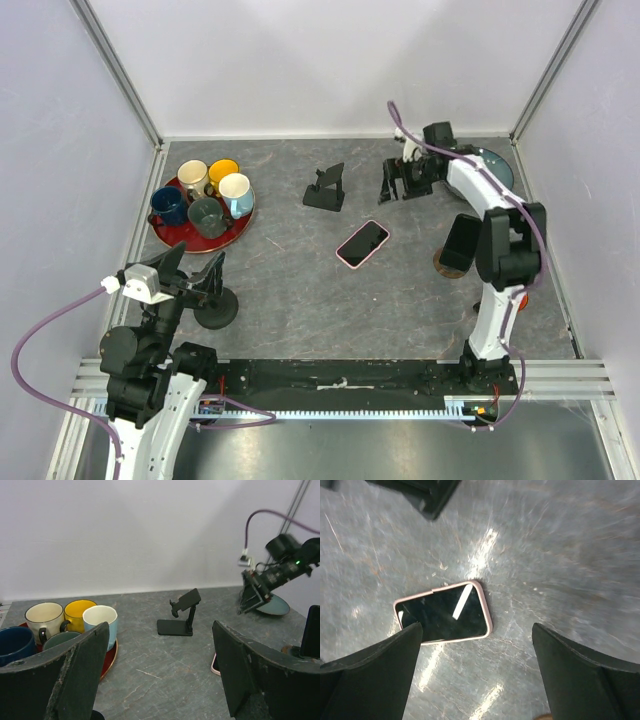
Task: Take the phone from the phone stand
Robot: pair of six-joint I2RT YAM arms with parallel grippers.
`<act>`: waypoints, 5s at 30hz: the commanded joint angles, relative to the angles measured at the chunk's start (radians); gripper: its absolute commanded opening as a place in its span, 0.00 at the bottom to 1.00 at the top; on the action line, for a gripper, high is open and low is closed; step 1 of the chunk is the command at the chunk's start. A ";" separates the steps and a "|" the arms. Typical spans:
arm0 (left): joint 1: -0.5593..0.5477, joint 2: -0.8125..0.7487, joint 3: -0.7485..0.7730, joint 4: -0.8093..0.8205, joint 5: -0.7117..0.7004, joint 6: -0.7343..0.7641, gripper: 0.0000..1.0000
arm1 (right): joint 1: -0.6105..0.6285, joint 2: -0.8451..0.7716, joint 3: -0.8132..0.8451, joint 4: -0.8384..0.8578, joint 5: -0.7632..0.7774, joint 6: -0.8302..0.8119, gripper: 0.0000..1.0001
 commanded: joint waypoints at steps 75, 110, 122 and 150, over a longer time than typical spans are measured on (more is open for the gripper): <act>-0.029 -0.095 0.004 0.005 -0.003 0.029 0.90 | -0.005 -0.968 -0.854 0.365 0.997 0.525 0.86; -0.030 -0.095 0.002 0.005 0.002 0.029 0.90 | -0.002 -1.075 -0.620 0.261 0.828 0.459 0.39; -0.029 -0.095 0.002 0.009 0.003 0.029 0.90 | 0.017 -1.008 -0.569 0.236 0.623 0.545 0.34; -0.033 -0.097 0.008 -0.001 0.003 0.029 0.90 | 0.190 -0.745 -0.897 0.543 0.563 1.027 0.43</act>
